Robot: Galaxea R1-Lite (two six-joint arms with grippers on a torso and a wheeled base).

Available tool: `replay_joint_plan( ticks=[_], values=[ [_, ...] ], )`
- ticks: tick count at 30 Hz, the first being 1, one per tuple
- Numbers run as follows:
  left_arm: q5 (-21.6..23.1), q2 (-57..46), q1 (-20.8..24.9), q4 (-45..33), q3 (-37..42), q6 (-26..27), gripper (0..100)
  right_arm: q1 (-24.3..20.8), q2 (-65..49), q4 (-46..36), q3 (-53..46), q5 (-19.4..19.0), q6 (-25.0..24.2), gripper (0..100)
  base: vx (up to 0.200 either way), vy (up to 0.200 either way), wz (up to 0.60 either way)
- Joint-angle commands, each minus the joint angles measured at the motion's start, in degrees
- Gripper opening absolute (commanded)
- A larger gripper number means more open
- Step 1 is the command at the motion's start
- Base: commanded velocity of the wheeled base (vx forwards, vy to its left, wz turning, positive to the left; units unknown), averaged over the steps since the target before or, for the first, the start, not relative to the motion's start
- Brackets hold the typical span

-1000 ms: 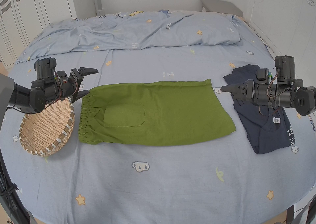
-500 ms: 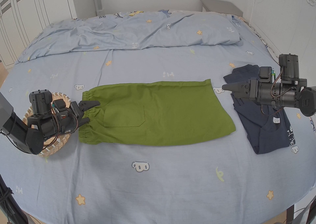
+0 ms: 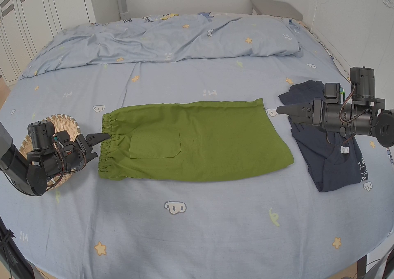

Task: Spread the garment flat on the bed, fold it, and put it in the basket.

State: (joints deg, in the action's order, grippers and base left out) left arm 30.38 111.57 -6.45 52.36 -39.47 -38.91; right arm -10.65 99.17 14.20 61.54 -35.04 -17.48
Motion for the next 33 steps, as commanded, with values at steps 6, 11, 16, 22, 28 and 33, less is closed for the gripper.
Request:
replay_joint_plan(
  ticks=[6,11,16,22,28,33],
  values=[
    [0.21,1.2,1.97,0.2,0.45,0.06,100,-0.42,0.15,0.12,-0.28,0.06,0.08,100,0.0,0.0,0.0],
    [-0.23,4.54,2.76,0.64,-0.08,1.38,100,-0.77,0.32,0.12,-0.54,0.06,0.17,100,0.0,0.0,0.0],
    [-0.23,6.03,2.49,2.22,-0.34,3.49,100,-0.68,0.41,0.12,-0.37,0.06,0.17,100,0.0,0.0,0.0],
    [-0.32,9.63,1.88,2.66,-1.4,7.18,100,-0.77,0.59,0.12,-0.54,0.06,0.34,100,0.0,0.0,0.0],
    [-0.41,10.42,2.32,2.66,-2.36,7.45,100,-0.77,0.59,0.12,-0.54,0.14,0.25,100,0.0,0.0,0.0],
    [-0.06,10.69,2.67,2.13,-4.3,6.83,100,-1.03,0.76,0.12,-0.54,0.14,0.34,100,0.0,0.0,0.0]
  ],
)
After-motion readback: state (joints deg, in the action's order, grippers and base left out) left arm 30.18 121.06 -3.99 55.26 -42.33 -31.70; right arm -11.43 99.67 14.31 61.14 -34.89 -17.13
